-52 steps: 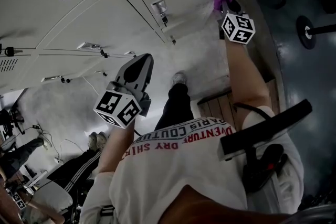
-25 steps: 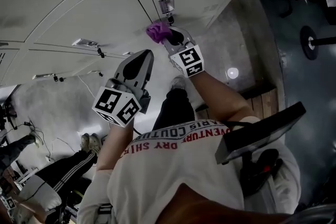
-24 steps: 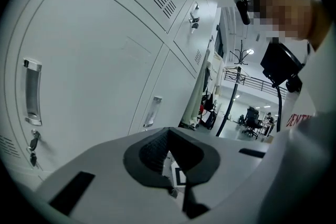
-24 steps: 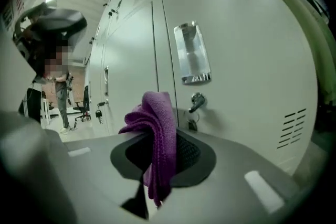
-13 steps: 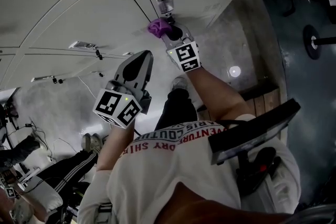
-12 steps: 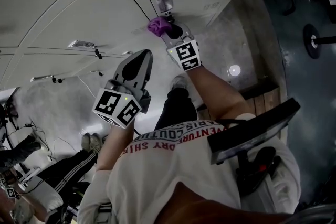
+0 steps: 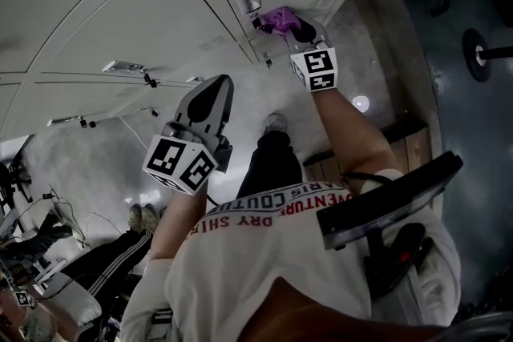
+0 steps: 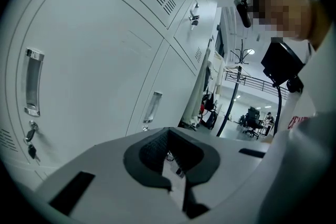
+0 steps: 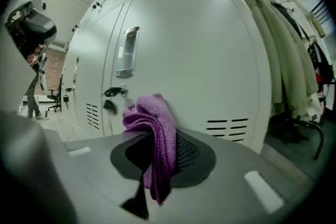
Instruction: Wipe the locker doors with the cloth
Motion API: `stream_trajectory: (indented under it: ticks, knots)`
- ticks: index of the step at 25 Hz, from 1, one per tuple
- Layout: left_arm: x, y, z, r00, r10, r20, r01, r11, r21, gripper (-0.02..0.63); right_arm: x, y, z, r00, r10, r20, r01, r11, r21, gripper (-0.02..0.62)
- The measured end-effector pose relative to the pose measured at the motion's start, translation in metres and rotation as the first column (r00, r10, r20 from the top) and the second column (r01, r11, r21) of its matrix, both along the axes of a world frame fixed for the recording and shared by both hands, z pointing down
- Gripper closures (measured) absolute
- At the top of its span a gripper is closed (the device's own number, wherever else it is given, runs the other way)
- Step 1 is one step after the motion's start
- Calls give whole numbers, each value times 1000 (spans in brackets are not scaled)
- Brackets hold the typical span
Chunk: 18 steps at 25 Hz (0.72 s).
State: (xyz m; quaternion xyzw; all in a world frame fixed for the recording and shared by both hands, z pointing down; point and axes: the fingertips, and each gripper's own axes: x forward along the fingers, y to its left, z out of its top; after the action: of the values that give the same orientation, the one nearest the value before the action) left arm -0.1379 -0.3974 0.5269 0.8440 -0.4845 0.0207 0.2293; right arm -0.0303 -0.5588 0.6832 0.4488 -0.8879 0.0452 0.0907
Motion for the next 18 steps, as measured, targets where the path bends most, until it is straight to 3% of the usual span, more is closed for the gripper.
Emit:
stream_trajectory:
  ticks: [4,12,18]
  knots:
    - [0,2,4,1000,-4,-6,4,1000,2,607,63,-25,3,990,142,2,-142,990,-24,540]
    - [-4,4,9,1000,-13,1,13,1000,-13,606,143,-54,6,957,289,-31,-290,956,-50,540]
    - [2,12,3,1000,-3,10,4,1000,-17,607,150,-53,3,958,279,-67,-284,954,-93,541]
